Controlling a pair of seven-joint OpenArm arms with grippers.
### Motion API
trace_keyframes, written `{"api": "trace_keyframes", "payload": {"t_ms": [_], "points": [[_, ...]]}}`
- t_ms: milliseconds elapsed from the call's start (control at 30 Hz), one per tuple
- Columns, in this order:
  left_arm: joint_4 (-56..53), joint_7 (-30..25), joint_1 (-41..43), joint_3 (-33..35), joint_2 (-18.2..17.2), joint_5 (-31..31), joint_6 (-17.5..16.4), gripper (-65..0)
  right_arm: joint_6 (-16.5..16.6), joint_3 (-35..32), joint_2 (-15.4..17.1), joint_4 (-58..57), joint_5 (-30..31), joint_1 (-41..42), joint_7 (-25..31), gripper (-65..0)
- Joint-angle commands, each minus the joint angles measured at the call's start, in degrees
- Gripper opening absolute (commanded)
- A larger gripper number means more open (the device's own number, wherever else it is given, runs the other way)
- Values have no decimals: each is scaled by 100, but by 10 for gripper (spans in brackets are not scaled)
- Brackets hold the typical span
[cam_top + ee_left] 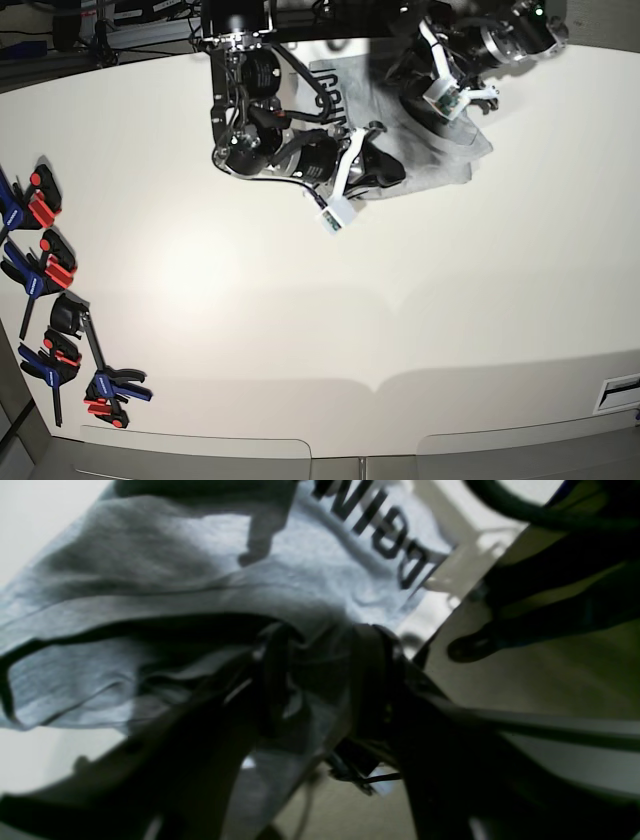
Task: Fold the T-shirt properly
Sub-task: 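Hold the folded hem with the right gripper while the left gripper grasps the collar end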
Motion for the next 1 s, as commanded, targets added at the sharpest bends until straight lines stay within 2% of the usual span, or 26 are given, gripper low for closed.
{"api": "trace_keyframes", "payload": {"t_ms": [0,67,200,300,467,600,700,833,900,967], "points": [[76,-184,0,11,-20,55,-45,-458,69,-13,-31,74,142,94,129,-650],[39,-291,0,11,-20,317,-45,-458,69,-13,-31,74,142,94,131,-650],[-232,-369,0,9,-20,343,-45,-440,69,-13,-33,74,142,94,131,-650],[-352,-369,0,7,-20,442,466,-408,69,-13,-31,74,140,94,127,-650],[-323,-365,-2,7,-20,651,1198,-404,69,-13,-33,74,140,94,125,-650],[-323,107,2,7,-20,520,1740,-404,69,-11,-31,74,140,94,127,-650],[-323,417,2,7,-20,153,1751,-404,69,-13,-33,74,140,96,129,-650],[-323,411,4,7,-17,-378,1692,-410,69,-13,-33,74,140,94,129,-650],[-323,411,4,7,-15,-647,1543,-453,69,-11,-33,74,140,94,129,-650],[-323,409,2,7,-17,-776,1460,-524,69,-13,-33,74,140,94,129,-650]]}}
